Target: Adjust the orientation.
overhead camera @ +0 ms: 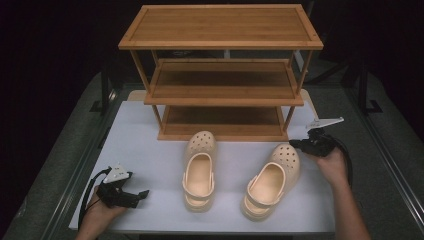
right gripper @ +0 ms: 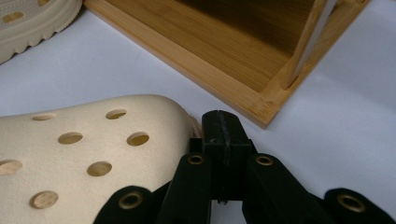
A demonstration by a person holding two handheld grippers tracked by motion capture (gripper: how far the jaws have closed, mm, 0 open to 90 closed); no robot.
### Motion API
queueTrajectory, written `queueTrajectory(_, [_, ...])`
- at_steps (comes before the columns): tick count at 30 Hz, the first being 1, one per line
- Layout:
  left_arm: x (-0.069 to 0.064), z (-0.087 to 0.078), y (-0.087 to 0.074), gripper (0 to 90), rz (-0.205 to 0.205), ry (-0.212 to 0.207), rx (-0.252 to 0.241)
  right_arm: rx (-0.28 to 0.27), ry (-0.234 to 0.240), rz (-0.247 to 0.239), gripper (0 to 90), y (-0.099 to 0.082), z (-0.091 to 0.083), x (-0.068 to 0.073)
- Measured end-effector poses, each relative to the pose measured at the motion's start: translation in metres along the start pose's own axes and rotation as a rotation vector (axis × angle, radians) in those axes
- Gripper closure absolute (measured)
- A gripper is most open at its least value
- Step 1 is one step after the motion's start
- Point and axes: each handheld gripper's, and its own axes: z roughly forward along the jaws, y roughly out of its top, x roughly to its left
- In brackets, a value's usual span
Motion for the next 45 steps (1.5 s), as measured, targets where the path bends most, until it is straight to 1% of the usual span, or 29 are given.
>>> queueTrajectory(4, [0.0, 0.0, 0.0, 6.0, 0.0, 0.0, -0.001, -0.021, -0.026, 0.01, 89.9, -0.002, -0.008, 0.003])
queueTrajectory(7, [0.0, 0.0, 0.0, 6.0, 0.0, 0.0, -0.001, -0.043, -0.028, 0.017, 89.8, -0.009, -0.019, 0.006])
queueTrajectory(9, [0.0, 0.0, 0.0, 6.0, 0.001, 0.0, 0.0, -0.059, -0.02, 0.025, 89.8, -0.016, -0.026, 0.009])
queueTrajectory(12, [0.0, 0.0, 0.0, 6.0, 0.001, 0.001, 0.0, -0.068, -0.015, 0.03, 89.8, -0.026, -0.033, 0.015])
queueTrajectory(15, [0.0, 0.0, 0.0, 6.0, 0.001, 0.0, 0.001, -0.069, -0.025, 0.031, 89.8, -0.037, -0.039, 0.024])
queueTrajectory(18, [0.0, 0.0, 0.0, 6.0, 0.001, 0.002, 0.0, -0.07, -0.019, 0.033, 89.8, -0.046, -0.045, 0.033])
queueTrajectory(19, [0.0, 0.0, 0.0, 6.0, 0.001, 0.002, 0.001, -0.069, -0.018, 0.026, 89.8, -0.05, -0.047, 0.037])
queueTrajectory(24, [0.0, 0.0, 0.0, 6.0, 0.001, 0.002, -0.001, -0.074, 0.026, 0.025, 89.8, -0.065, -0.054, 0.056])
queueTrajectory(31, [0.0, 0.0, 0.0, 6.0, 0.001, 0.002, -0.001, -0.06, 0.08, 0.033, 89.8, -0.084, -0.055, 0.077])
queueTrajectory(34, [0.0, 0.0, 0.0, 6.0, 0.001, 0.002, 0.0, -0.065, 0.108, 0.027, 89.8, -0.088, -0.053, 0.082])
queueTrajectory(36, [0.0, 0.0, 0.0, 6.0, 0.001, 0.002, 0.0, -0.067, 0.108, 0.02, 89.8, -0.088, -0.053, 0.084])
queueTrajectory(38, [0.0, 0.0, 0.0, 6.0, 0.001, 0.002, -0.001, -0.07, 0.119, 0.027, 89.8, -0.089, -0.053, 0.084])
queueTrajectory(42, [0.0, 0.0, 0.0, 6.0, 0.001, -0.001, 0.003, -0.048, 0.137, 0.011, 89.8, -0.09, -0.049, 0.088])
queueTrajectory(45, [0.0, 0.0, 0.0, 6.0, 0.001, 0.0, 0.003, -0.055, 0.131, 0.006, 89.8, -0.089, -0.047, 0.089])
